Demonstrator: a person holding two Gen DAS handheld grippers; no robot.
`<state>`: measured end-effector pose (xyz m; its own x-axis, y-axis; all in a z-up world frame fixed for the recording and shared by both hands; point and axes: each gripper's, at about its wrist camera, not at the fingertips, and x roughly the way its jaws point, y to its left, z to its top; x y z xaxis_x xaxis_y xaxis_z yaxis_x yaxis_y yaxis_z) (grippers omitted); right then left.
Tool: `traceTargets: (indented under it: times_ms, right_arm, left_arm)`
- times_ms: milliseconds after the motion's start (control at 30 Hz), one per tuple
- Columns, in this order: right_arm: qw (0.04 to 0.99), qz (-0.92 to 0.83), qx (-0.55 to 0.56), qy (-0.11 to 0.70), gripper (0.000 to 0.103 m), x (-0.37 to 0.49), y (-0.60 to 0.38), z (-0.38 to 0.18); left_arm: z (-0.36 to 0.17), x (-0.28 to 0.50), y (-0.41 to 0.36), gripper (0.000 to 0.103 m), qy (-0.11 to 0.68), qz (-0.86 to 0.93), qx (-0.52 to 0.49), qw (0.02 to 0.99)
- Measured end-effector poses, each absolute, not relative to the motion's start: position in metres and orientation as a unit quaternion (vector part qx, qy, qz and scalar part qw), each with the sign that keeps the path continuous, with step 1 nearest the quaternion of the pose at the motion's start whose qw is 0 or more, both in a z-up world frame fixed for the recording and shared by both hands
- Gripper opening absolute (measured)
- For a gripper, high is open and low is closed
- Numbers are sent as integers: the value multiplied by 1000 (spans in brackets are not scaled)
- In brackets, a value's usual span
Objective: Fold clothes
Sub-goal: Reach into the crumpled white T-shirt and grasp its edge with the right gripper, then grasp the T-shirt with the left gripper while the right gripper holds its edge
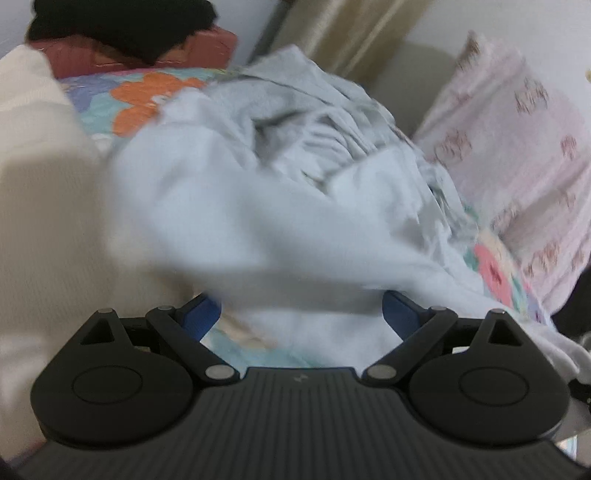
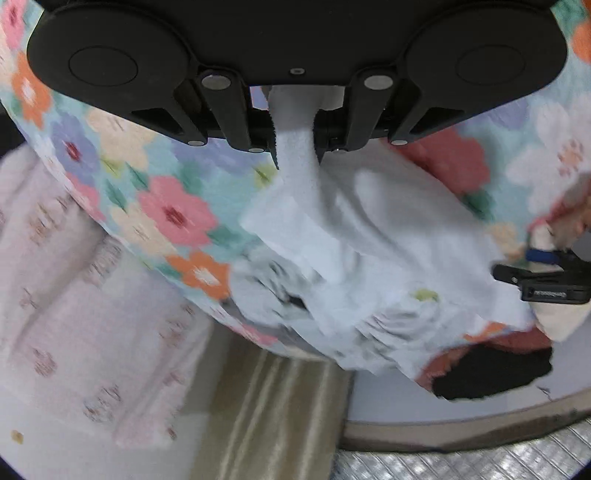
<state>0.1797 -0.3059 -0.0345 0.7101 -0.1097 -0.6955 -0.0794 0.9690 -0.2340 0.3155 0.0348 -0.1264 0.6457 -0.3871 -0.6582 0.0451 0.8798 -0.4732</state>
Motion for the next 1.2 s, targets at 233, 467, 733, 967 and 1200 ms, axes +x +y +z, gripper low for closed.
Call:
traceTargets:
  times_ms: [233, 467, 733, 967, 1200]
  right_arm:
    - [921, -34, -49, 385, 13, 154, -343, -74]
    - [922, 17, 6, 387, 13, 142, -353, -86]
    - [932, -2, 4, 363, 13, 124, -374, -63]
    - [933, -68, 13, 354, 13, 105, -404, -51]
    - [926, -73, 14, 371, 14, 98, -405, -72]
  left_arm:
    - [-145, 314, 18, 93, 434, -121, -211, 868]
    - [-150, 319, 5, 5, 435, -129, -193, 870]
    - [-69, 253, -10, 4, 335, -181, -129, 915]
    - [-37, 204, -35, 4, 317, -227, -94, 916]
    - [-51, 200, -38, 4, 356, -214, -69, 907]
